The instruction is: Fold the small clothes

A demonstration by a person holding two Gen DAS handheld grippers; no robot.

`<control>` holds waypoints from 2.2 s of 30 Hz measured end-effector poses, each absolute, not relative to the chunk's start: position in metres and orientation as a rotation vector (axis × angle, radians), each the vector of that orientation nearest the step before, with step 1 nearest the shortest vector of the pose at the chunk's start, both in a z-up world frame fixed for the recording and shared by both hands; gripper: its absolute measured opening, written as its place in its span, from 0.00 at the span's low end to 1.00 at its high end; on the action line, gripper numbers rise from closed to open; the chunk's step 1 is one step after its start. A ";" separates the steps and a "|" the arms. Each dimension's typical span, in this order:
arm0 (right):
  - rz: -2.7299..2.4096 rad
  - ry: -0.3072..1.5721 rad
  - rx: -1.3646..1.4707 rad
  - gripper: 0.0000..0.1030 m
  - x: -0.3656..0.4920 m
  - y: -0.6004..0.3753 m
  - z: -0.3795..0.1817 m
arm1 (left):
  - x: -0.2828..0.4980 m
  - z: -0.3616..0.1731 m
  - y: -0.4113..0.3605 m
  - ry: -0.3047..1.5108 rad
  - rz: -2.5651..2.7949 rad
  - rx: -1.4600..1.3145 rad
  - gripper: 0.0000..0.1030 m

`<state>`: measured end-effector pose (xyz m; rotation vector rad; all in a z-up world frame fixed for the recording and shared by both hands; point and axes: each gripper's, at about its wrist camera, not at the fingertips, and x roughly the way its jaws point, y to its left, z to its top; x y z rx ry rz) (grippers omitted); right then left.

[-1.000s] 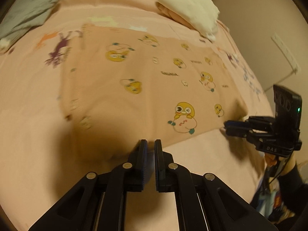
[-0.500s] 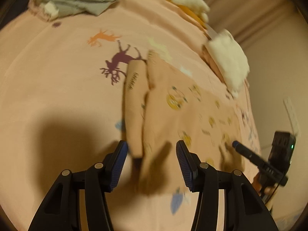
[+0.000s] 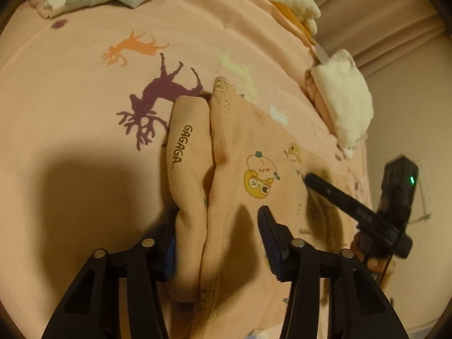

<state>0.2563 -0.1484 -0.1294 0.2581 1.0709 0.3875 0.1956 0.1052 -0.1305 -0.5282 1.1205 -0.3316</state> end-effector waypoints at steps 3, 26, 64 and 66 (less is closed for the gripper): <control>0.348 1.104 0.244 0.11 0.268 -0.143 -0.142 | 0.197 -0.131 0.100 1.141 -0.301 -0.459 0.24; 0.518 1.114 0.117 0.16 0.149 -0.124 -0.108 | 0.192 -0.119 0.088 1.136 -0.232 -0.305 0.16; 0.458 1.051 0.967 0.64 0.180 -0.244 -0.146 | 0.167 -0.079 -0.024 1.156 -0.399 -0.116 0.21; 0.444 1.069 0.877 0.64 0.196 -0.230 -0.145 | 0.163 -0.083 -0.006 1.167 -0.375 -0.136 0.21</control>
